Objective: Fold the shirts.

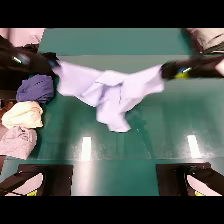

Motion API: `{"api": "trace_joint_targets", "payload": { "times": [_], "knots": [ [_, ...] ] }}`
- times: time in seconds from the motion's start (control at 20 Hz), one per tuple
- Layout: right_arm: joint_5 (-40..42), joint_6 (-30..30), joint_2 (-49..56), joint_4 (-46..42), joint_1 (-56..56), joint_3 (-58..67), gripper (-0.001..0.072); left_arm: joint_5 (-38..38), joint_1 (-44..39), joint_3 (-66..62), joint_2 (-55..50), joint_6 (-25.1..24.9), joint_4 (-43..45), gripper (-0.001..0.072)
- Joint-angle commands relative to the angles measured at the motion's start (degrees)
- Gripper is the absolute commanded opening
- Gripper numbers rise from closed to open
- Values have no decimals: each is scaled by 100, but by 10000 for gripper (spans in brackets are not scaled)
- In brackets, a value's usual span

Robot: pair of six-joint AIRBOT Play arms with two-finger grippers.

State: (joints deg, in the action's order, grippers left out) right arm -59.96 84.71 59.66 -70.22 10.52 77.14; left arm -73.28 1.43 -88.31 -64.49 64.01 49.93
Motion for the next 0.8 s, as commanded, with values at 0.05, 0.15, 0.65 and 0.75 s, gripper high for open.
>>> {"api": "trace_joint_targets", "payload": {
  "times": [0.05, 0.15, 0.65, 0.75],
  "knots": [
    [-186, 55, -986, -297, -844, 1412, 14, -149, 267, -2361, 492, 175, 238, 19],
    [-245, 55, -1346, -297, -1034, 1880, 14, -186, 267, -3132, 651, 374, 273, 19],
    [-1790, -160, -1283, -282, -2481, 4481, 13, -177, 264, -3484, 1674, 708, 155, 19],
    [-2240, -170, -787, -114, -2638, 4863, 13, -170, 267, -3178, 1670, 713, 269, 19]
  ]
}}
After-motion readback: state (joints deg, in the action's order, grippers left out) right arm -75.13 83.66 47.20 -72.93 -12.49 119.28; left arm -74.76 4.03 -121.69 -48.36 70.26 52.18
